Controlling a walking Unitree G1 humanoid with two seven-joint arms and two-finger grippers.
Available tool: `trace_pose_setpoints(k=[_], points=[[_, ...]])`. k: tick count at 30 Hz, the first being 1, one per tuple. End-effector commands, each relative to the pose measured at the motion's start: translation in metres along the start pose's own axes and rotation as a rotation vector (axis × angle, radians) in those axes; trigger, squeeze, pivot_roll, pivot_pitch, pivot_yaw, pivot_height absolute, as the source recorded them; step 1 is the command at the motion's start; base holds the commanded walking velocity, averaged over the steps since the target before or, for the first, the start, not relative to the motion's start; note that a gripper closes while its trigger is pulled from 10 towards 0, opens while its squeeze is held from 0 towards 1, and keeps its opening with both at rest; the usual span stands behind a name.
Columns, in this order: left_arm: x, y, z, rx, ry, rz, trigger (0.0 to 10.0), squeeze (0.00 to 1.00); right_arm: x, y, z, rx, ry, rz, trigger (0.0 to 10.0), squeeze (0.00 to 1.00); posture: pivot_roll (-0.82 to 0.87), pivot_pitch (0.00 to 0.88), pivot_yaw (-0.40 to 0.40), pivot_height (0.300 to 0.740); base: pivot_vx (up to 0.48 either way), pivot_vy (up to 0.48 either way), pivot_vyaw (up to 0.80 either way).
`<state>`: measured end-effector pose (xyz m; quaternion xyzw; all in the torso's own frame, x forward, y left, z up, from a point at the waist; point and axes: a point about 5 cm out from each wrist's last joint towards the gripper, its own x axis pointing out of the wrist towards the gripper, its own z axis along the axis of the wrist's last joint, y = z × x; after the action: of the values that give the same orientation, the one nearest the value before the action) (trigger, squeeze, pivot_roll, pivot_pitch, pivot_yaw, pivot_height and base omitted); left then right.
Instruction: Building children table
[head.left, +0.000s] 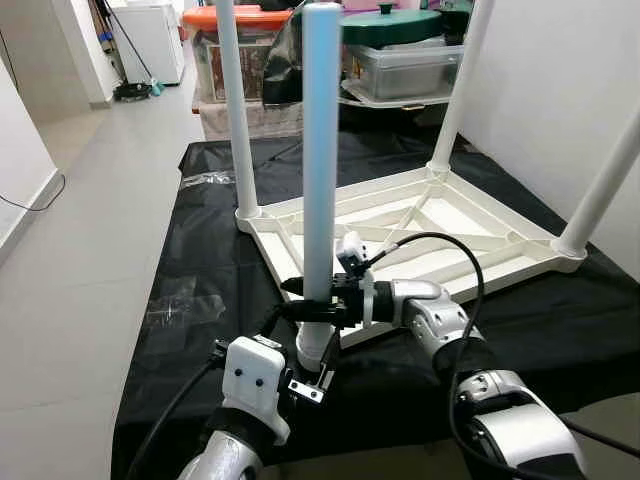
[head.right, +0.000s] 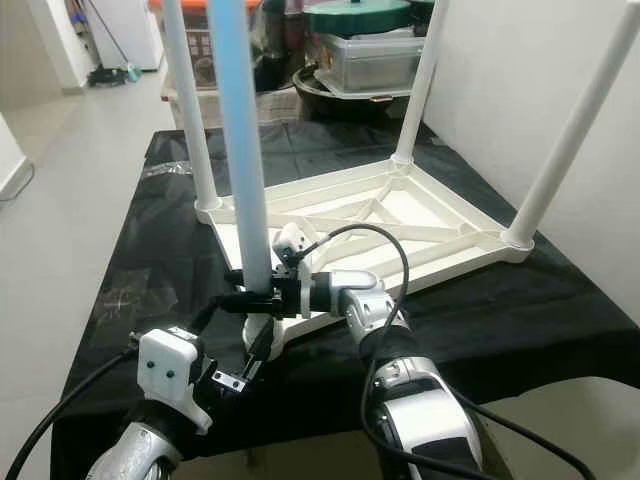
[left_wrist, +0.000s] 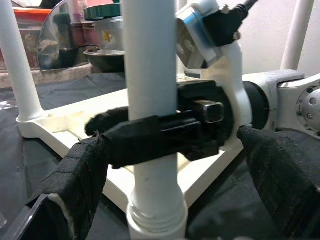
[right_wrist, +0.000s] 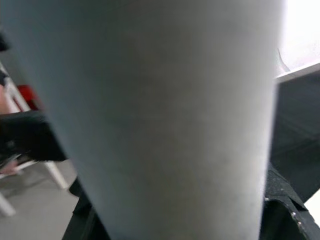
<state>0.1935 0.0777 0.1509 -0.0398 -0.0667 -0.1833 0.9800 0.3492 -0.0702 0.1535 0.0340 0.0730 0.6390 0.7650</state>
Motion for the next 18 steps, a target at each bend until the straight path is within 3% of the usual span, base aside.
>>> trace_pose_setpoints(k=[1,4,5,7,8,9,11,12,13,14,16,18], points=[[-0.001,0.0,-0.004,-0.001,0.011,0.009,10.0,0.0,0.004,0.001,-0.007,0.042,0.019,-0.01,0.0,0.0,0.1,0.0,-0.037,0.74,0.0,0.0,0.0],[-0.001,-0.002,-0.005,-0.004,0.013,0.003,10.0,0.0,0.0,-0.018,-0.014,0.004,0.029,-0.446,0.0,0.0,0.1,0.0,-0.033,0.74,0.0,0.0,0.0],[-0.001,-0.002,-0.005,-0.004,0.013,0.002,10.0,0.0,-0.002,-0.021,-0.016,0.005,0.03,-0.512,0.0,0.0,0.1,0.0,-0.033,0.74,0.0,0.0,0.0],[-0.001,-0.002,-0.005,-0.004,0.013,0.002,10.0,0.0,-0.003,-0.021,-0.016,0.008,0.03,-0.529,0.0,0.0,0.1,0.0,-0.033,0.74,0.0,0.0,0.0],[-0.001,-0.001,-0.005,-0.005,0.014,0.003,10.0,0.0,-0.012,-0.029,-0.019,0.026,0.018,-0.719,0.0,0.0,0.08,0.0,-0.024,0.74,0.0,0.0,0.0],[-0.001,-0.001,-0.005,-0.005,0.014,0.003,10.0,0.0,-0.012,-0.029,-0.019,0.026,0.018,-0.719,0.0,0.0,0.08,0.0,-0.024,0.74,0.0,0.0,0.0],[-0.001,-0.001,-0.006,-0.006,0.017,-0.001,10.0,0.0,-0.039,-0.039,-0.024,0.05,-0.01,-1.145,0.0,0.0,0.08,0.0,-0.02,0.74,0.0,0.0,0.0],[-0.001,-0.001,-0.006,-0.006,0.017,-0.001,10.0,0.0,-0.039,-0.039,-0.024,0.05,-0.01,-1.145,0.0,0.0,0.08,0.0,-0.02,0.74,0.0,0.0,0.0],[0.0,-0.001,-0.006,-0.006,0.018,-0.003,10.0,0.0,-0.05,-0.037,-0.026,0.063,-0.035,-1.328,0.0,0.0,0.08,0.0,-0.02,0.74,0.0,0.0,0.0],[0.0,-0.001,-0.006,-0.006,0.018,-0.003,10.0,0.0,-0.05,-0.037,-0.026,0.063,-0.035,-1.328,0.0,0.0,0.08,0.0,-0.02,0.74,0.0,0.0,0.0],[0.0,-0.001,-0.006,-0.005,0.018,-0.004,10.0,0.0,-0.054,-0.024,-0.031,0.118,-0.086,-1.518,0.0,0.0,0.08,0.0,-0.021,0.74,0.0,0.0,0.0],[0.0,-0.001,-0.006,-0.005,0.018,-0.003,10.0,0.0,-0.051,-0.019,-0.033,0.16,-0.096,-1.549,0.0,0.0,0.08,0.0,-0.021,0.74,0.0,0.0,0.0]])
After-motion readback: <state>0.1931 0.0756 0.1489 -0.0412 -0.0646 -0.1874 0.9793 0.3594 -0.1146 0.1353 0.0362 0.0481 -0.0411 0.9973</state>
